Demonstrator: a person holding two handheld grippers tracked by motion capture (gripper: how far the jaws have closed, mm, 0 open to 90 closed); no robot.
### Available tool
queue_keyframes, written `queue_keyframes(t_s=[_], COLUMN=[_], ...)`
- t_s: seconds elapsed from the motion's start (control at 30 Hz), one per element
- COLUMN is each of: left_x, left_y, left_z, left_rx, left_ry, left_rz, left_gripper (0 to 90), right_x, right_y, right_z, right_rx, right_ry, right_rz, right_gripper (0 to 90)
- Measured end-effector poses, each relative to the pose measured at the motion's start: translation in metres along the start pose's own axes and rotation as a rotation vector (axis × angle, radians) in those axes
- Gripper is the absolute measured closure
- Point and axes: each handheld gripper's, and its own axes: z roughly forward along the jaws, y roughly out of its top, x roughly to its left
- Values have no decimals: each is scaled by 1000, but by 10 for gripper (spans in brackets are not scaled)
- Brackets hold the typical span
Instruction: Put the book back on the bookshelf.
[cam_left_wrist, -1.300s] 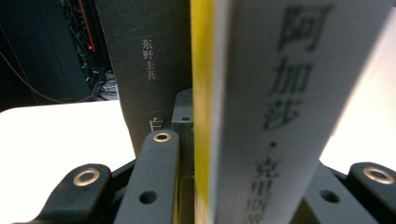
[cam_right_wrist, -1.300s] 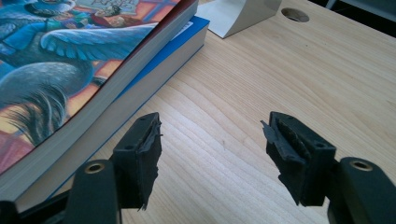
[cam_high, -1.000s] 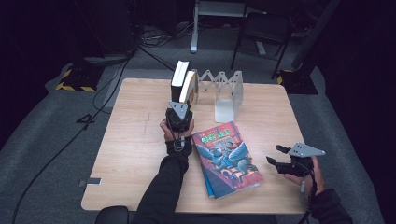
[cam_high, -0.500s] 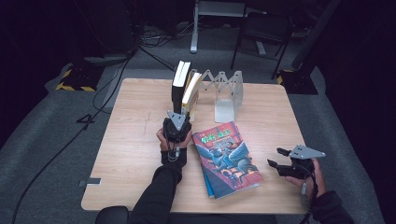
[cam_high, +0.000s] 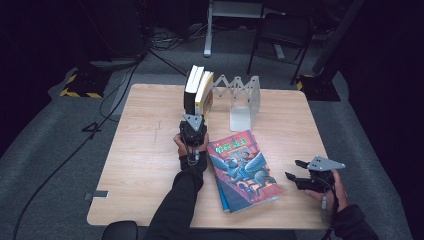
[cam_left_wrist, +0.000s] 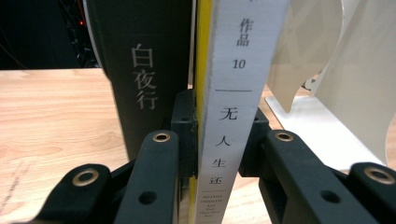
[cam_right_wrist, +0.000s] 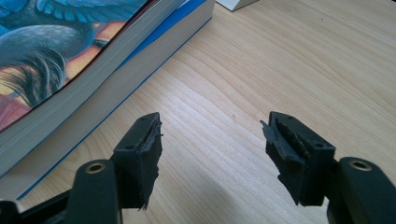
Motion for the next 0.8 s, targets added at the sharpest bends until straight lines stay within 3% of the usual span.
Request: queue_keyframes(t_s=[0.13,0.27,0.33,0.53,0.67,0.8], left_x=[0,4,4,8,12,15], left_y=[0,-4,-7,-17,-23,-27], left_z=[2,-1,-4,-20,-27,-31], left_rx=[-4,-2,7,12,19,19], left_ry=[-2,-48,-73,-130,-153,-155], left_rz=[2,-19,11,33,52,34], left_gripper=[730,657,630,552,565,692], right_x=[0,0,0,0,1,2], right_y=[0,-1,-1,-1,-1,-1], right_z=[0,0,-1,-1,-1,-1], right_rx=[1,8,7,13,15,16], right_ry=[0,-2,-8,-5,-2,1], right_rz=[-7,-5,-13,-10,-16,-17], right_gripper=[359,359,359,359,359,360])
